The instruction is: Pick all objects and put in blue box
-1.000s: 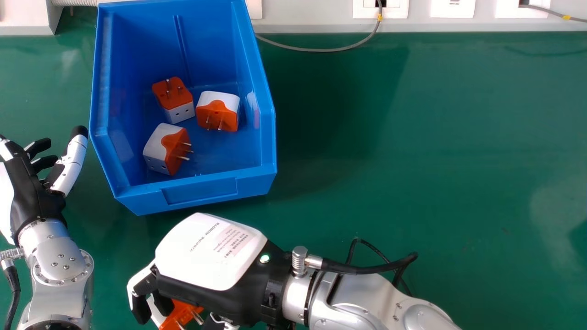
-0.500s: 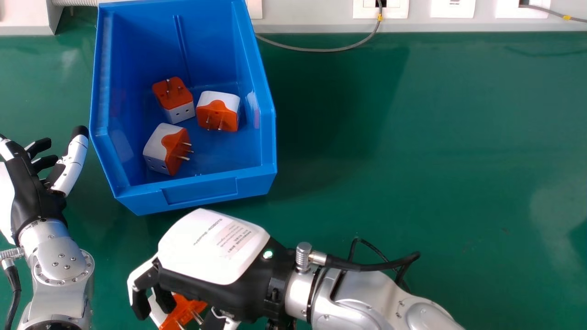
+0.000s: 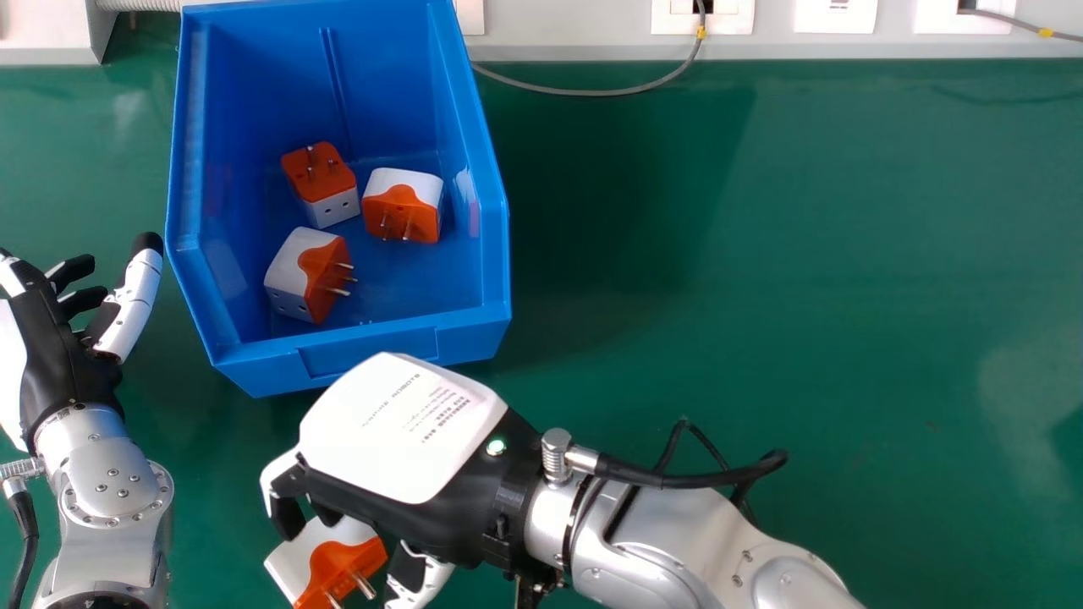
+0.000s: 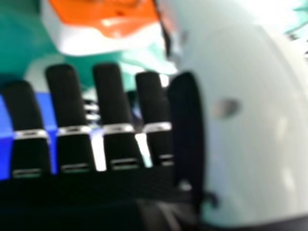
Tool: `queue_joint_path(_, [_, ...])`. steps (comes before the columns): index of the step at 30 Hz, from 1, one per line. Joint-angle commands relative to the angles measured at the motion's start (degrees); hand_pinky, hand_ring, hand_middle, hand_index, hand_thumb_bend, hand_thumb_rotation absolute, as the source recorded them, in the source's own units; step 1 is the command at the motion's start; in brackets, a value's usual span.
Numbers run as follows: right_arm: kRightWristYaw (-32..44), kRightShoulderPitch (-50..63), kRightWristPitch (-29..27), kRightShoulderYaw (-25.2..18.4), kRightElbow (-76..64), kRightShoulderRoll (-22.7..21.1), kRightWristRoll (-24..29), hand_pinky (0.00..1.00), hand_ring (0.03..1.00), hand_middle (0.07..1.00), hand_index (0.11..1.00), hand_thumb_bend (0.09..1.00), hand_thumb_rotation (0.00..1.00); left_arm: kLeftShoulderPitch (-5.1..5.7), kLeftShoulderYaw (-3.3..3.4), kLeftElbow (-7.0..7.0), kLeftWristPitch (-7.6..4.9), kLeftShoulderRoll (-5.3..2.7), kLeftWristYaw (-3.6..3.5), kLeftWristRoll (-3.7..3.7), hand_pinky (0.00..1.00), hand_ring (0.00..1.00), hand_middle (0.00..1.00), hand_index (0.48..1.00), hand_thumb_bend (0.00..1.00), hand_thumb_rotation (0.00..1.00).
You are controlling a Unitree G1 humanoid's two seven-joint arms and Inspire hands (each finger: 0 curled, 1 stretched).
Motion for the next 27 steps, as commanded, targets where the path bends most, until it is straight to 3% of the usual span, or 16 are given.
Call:
queue_joint_path(1, [-0.05,0.13,0.47,0.36,-2.30,1.06,-0.42,0.75,0.782,0.823,0.820,0.763,0.05,0.07,-0.27,0.55,0.07,-0.54,-0.70,0.01,0.60,0.75,0.82,0.866,0.63,0.54])
queue_joint_path(3, [-0.26,0.04,0.53,0.56,-2.47,0.81,-0.81,0.84,0.861,0.887,0.885,0.848,0.09,0.05,-0.18,0.61,-0.02,-0.57,-0.79,-0.08,0.60,0.75,0.82,0.867,0.63,0.55])
queue_joint_path(5, [-0.50,-0.05,0.55,0.75,-2.49,0.62,-1.18,0.87,0.889,0.910,0.908,0.879,0.11,-0.09,-0.10,1.00,-0.13,-0.52,-0.96,-0.17,0.60,0.75,0.82,0.867,0.63,0.55])
queue_joint_path(9, [-0.62,0.09,0.36,1.01,-2.61,0.44,-2.01,0.96,0.964,0.971,0.970,0.962,0.16,0.08,-0.18,0.39,0.01,-0.68,-0.76,-0.02,0.60,0.75,0.82,0.868,0.63,0.55])
queue_joint_path(18, [-1.52,0.05,0.19,1.95,-0.74,0.98,-3.00,0.99,0.993,0.994,0.994,0.994,0.20,-0.18,-0.33,1.13,0.01,-0.42,-0.63,0.24,0.60,0.75,0.82,0.869,0.63,0.55])
queue_joint_path(27, [-3.27,-4.49,-1.58,6.10,14.46,4.26,-2.72,1.00,0.999,0.999,0.997,0.993,0.18,-0.04,-0.65,1.03,0.16,-0.21,-0.43,0.57,0.60,0.75,0.82,0.869,0.64,0.55])
